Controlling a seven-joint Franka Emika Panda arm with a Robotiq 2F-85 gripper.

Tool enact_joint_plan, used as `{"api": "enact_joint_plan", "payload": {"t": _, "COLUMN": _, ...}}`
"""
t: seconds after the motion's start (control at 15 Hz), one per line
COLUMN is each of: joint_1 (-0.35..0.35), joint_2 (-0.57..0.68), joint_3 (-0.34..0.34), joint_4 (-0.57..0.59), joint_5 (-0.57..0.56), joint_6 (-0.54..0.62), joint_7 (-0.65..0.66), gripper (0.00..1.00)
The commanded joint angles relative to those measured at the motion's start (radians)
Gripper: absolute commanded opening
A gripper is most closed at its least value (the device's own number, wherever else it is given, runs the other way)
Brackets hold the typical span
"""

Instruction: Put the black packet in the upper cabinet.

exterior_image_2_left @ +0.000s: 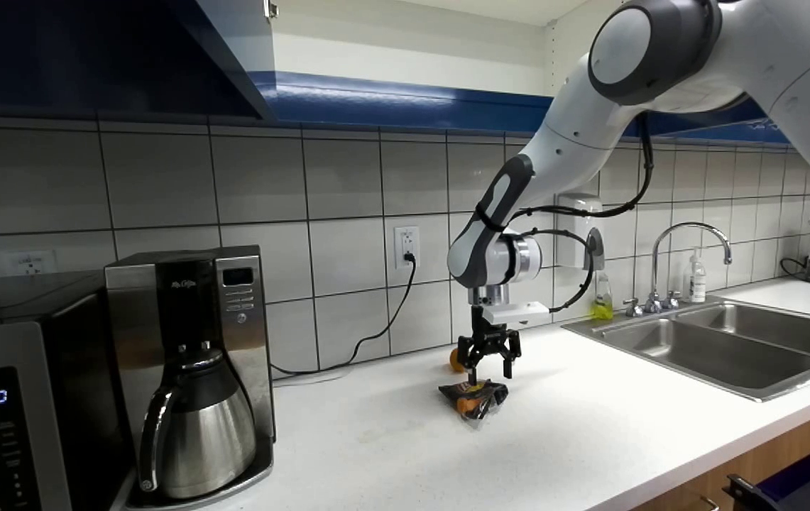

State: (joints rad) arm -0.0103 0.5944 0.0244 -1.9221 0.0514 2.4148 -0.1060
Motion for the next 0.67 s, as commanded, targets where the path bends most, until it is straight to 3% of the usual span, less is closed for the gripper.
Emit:
{"api": "enact_joint_plan", "payload": {"t": 0.0, "joint_1": -0.009, "joint_2": 0.028, "joint_3": 0.013, "joint_4": 0.047, "joint_5": -0.01, "joint_6": -0.021, "joint_7": -0.022, "gripper": 0.74}}
{"api": "enact_joint_plan", "payload": {"t": 0.6, "joint_1": -0.013, "joint_2": 0.047, "joint_3": 0.011, "joint_4": 0.076, "joint_5": -0.011, "joint_6": -0.023, "joint_7": -0.025, "gripper": 0.05}}
